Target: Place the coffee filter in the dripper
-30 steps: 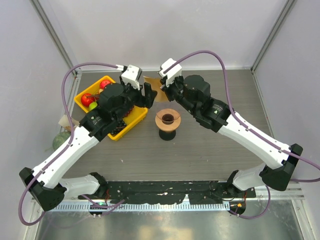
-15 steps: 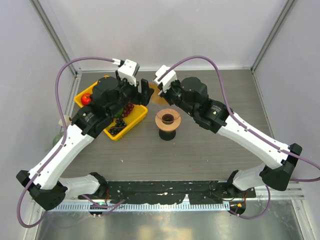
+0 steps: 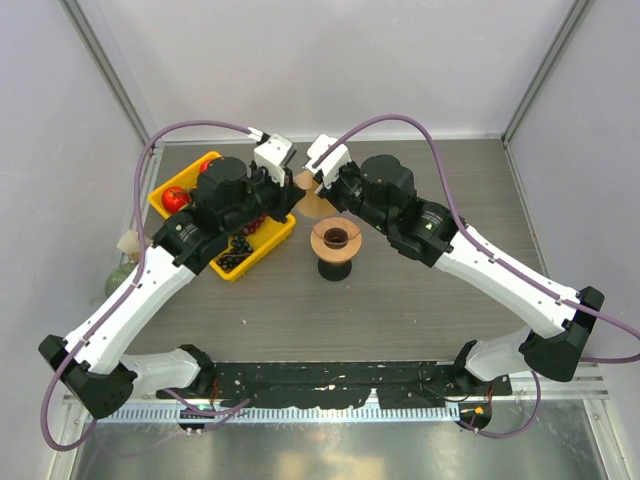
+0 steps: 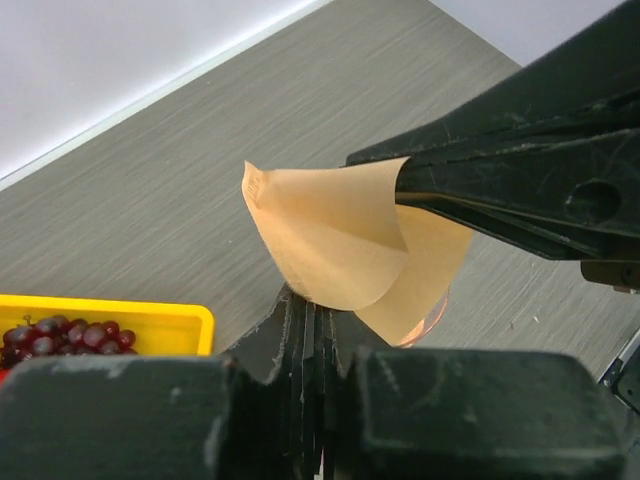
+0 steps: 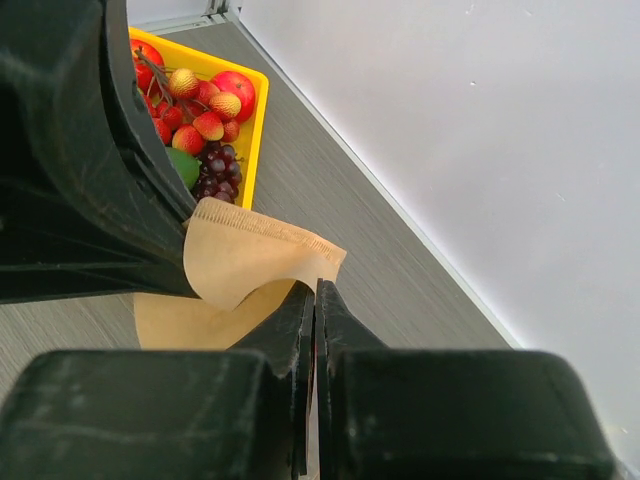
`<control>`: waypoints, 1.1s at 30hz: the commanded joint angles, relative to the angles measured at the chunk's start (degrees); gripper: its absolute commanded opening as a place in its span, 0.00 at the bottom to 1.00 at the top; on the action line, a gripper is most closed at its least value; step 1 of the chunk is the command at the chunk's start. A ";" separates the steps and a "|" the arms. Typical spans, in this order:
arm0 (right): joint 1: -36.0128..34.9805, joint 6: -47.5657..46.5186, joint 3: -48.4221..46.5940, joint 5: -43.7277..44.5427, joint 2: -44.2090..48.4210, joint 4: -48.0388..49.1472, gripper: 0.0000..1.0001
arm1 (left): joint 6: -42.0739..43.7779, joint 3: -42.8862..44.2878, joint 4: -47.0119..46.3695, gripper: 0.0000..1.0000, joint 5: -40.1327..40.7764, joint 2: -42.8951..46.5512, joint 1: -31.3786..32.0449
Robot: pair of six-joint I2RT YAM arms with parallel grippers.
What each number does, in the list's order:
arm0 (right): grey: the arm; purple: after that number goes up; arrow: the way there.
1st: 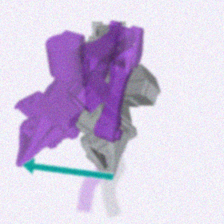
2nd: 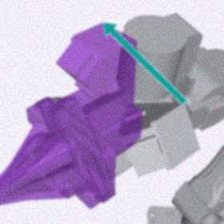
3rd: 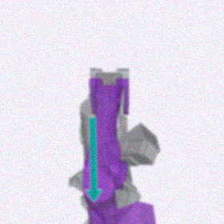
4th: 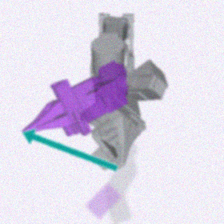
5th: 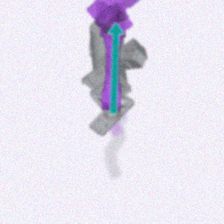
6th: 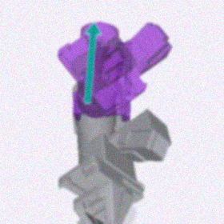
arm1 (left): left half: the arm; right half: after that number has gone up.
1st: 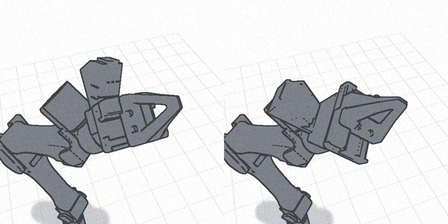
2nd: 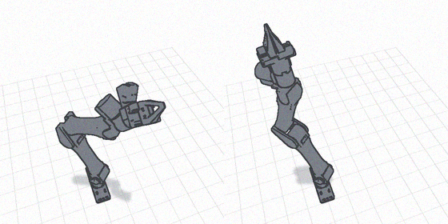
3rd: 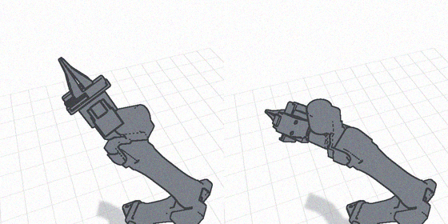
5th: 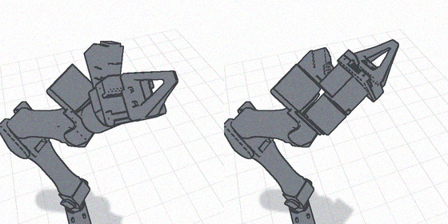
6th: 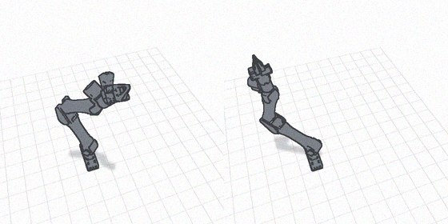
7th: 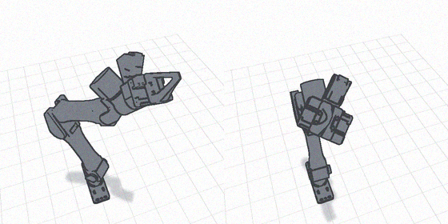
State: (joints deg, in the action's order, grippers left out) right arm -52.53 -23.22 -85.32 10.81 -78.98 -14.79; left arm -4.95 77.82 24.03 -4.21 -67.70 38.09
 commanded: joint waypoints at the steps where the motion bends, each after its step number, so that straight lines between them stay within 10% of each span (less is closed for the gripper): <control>1: -0.38 0.11 -1.87 -0.88 1.99 2.48 0.05 | 2.31 -1.18 -3.82 0.00 -2.83 1.96 -0.12; 7: -0.29 1.07 -2.13 -3.60 1.81 0.20 0.05 | 2.84 -2.32 -6.09 0.58 0.69 2.92 -0.03; 33: -0.38 -4.28 -3.45 -8.96 0.93 -6.13 0.05 | 11.98 -2.94 -3.38 0.77 -0.35 4.68 -2.93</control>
State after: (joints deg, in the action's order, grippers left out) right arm -52.56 -25.47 -86.87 4.03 -79.00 -21.82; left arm 5.45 73.60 21.08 -1.67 -64.64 36.29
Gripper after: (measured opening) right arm 0.059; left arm 0.758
